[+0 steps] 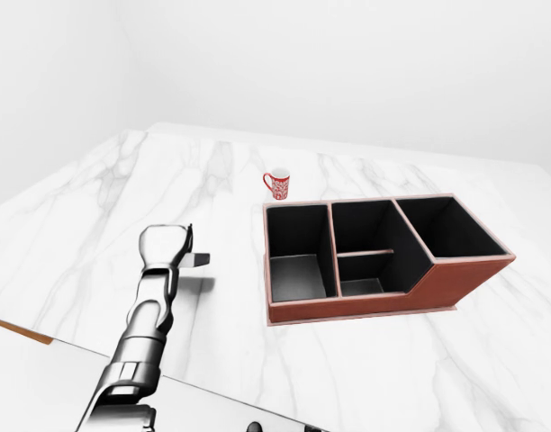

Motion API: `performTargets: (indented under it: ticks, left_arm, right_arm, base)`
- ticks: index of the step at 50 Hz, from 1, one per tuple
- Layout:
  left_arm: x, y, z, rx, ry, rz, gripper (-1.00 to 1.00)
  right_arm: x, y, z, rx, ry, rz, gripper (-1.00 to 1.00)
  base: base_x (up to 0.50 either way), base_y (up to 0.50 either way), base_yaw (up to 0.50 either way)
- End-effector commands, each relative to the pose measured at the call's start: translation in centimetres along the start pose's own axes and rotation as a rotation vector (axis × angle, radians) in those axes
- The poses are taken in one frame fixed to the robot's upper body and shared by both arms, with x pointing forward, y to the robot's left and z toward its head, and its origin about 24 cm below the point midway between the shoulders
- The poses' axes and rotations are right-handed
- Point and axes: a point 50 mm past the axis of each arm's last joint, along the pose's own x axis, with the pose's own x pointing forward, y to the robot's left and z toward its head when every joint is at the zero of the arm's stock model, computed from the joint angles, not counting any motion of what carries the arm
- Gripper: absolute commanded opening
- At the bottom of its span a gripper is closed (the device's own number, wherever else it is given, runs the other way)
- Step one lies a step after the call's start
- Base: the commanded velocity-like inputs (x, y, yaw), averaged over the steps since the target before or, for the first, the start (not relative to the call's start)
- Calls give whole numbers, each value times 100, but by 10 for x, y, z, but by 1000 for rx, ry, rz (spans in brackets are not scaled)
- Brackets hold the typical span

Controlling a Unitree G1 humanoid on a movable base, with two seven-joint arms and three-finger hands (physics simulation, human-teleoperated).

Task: Pick up the book and place it in the left compartment of the caddy.

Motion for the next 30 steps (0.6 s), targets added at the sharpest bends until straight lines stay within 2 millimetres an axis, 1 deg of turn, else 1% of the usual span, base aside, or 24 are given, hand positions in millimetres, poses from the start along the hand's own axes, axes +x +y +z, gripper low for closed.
performTargets:
  ticks: [1,2,3,4,8,11,13,16,18,20,22,24,26,27,30]
  left_arm:
    - [-17,62,0,67,-1,231,-100]
    - [-17,63,0,67,1,231,-100]
    - [-20,72,3,84,-5,242,-100]
    - [-20,73,3,85,-2,243,-100]
    - [-24,97,9,91,-3,268,-100]
    - [-26,104,12,94,-2,279,-100]
    - [-33,115,16,88,-5,306,-100]
    - [-37,123,18,86,2,326,-100]
    - [-41,133,19,86,7,347,-100]
    - [-48,149,21,75,8,380,-100]
    - [-52,158,22,63,8,400,-100]
    - [-55,165,24,57,10,419,-100]
    - [-55,166,23,55,12,420,-100]
    - [-62,178,29,43,-2,445,-100]
    - [-68,189,34,20,-11,475,-100]
  right_arm:
    - [0,0,0,-2,2,1,100]
    - [0,0,0,-2,2,1,100]
    - [0,0,-1,-3,5,0,100]
    - [0,0,-1,-3,5,0,100]
    - [-1,0,1,-6,-1,1,100]
    - [0,0,1,-5,-1,1,100]
    - [0,0,1,-5,-2,0,100]
    - [0,0,1,-5,-1,1,100]
    - [0,1,0,-5,-1,2,100]
    - [0,1,1,-6,-4,1,100]
    - [0,1,1,-6,-3,1,100]
    - [0,1,1,-6,-3,2,100]
    - [0,1,1,-6,-3,2,100]
    - [0,1,0,-5,-1,2,100]
    - [-1,1,-1,-4,3,1,100]
  base:
    - [0,0,0]
    - [0,0,0]
    - [0,0,0]
    - [0,0,0]
    - [0,0,0]
    - [0,0,0]
    - [0,0,0]
    - [0,0,0]
    - [0,0,0]
    - [0,0,0]
    - [0,0,0]
    - [0,0,0]
    - [0,0,0]
    - [0,0,0]
    - [0,0,0]
